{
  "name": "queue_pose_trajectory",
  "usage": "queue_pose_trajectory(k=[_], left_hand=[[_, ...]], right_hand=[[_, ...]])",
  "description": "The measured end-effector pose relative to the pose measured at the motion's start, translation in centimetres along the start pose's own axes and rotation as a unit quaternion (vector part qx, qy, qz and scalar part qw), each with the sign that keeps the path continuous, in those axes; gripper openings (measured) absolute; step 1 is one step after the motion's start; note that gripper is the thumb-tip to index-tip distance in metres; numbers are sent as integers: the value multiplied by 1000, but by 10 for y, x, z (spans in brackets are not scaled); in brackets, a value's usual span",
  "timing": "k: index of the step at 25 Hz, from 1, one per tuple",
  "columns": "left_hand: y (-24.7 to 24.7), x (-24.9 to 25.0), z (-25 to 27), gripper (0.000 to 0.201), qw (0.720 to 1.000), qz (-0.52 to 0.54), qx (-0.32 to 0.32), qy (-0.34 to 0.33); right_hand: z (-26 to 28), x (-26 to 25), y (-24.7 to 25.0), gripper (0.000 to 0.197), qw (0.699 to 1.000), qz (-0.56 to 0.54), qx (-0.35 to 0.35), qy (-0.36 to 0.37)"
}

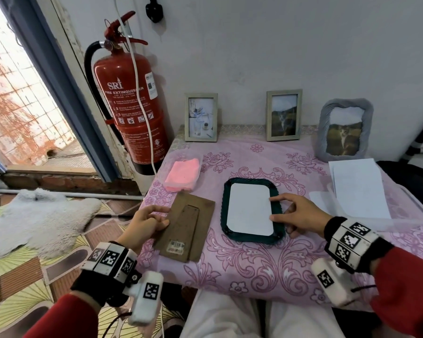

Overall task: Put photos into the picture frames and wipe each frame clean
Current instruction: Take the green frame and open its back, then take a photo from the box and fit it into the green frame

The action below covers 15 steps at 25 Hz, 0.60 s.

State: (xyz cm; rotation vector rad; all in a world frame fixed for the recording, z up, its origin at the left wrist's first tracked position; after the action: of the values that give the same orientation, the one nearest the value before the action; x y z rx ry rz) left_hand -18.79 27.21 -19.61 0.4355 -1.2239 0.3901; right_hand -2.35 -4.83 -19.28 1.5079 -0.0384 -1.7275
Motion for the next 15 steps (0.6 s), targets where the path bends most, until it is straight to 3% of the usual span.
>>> queue_pose_trajectory(k=[5, 8, 10, 12, 15], left_hand=[[1, -5, -7, 27, 999, -4, 45, 7], [-1, -4, -8, 26, 995, -75, 69, -19], [-1, 2, -5, 29, 978, -172, 103, -50], [-3, 16, 1, 30, 942, -281, 152, -101], [-38, 40, 10, 21, 927, -302, 121, -184]], right_hand=[[0, -1, -1, 51, 1000, -2, -1, -4], [0, 0, -1, 52, 1000, -3, 0, -3], [-1, 0, -1, 51, 1000, -2, 1, -4], [0, 1, -1, 52, 1000, -3, -1, -5], [0, 2, -2, 52, 1000, -8, -4, -5]])
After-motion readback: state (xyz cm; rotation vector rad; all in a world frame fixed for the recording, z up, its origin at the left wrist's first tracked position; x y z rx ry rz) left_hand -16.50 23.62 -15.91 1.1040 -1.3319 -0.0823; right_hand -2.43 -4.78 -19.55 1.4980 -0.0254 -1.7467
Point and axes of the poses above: each hand's wrist, its own z-axis away from the middle knuckle, its own y-axis out of the back of the hand, x = y × z, the point moved 8 cm from there along -z, towards the middle knuckle, and after that the axes turned 5 degrees about z, right-handed, at the moved point
